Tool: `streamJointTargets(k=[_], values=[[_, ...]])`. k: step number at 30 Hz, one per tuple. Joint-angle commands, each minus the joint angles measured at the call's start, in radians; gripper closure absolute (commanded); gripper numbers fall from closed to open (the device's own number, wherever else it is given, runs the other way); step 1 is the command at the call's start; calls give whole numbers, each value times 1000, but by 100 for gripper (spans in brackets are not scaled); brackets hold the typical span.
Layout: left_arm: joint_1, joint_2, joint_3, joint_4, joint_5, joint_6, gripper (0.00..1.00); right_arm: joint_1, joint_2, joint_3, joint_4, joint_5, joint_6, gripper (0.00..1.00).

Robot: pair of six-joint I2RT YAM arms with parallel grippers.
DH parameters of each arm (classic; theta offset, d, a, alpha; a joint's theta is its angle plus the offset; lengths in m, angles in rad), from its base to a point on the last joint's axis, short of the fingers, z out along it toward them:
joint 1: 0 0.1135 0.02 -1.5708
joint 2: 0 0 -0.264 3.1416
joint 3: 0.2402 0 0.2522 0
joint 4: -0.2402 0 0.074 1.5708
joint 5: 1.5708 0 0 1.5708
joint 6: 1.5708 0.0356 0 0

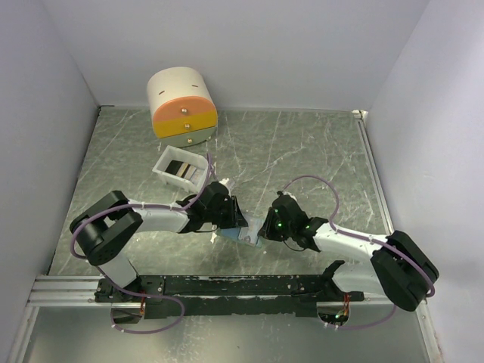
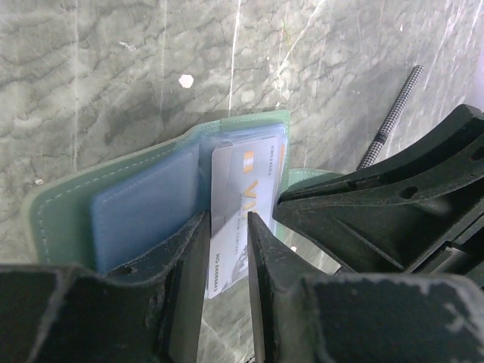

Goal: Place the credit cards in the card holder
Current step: Insert the credit card into the card holder.

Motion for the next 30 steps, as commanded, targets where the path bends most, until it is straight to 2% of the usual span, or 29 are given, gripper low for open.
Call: streamJointTargets(k=[1,6,12,19,23,30], values=[[-5,-3,-6,94,75,-23,64,-1,32,11,33,1,-13,88],[-5,-3,11,34,32,-16,61,-5,36,44,8,38,-48,88],[-4,-86,-5,-8,-36,-3,51,-12,13,91,-49,78,-74,87],[10,-144,124,-252,-167,107,36,-13,-36,71,-46,83,-81,83],[72,-180,204,-393,-209,208,35,-14,-62,70,-37,68,-92,77],[261,-206,408,-645,-343,461,38,-13,-119,53,-10,68,-113,63]])
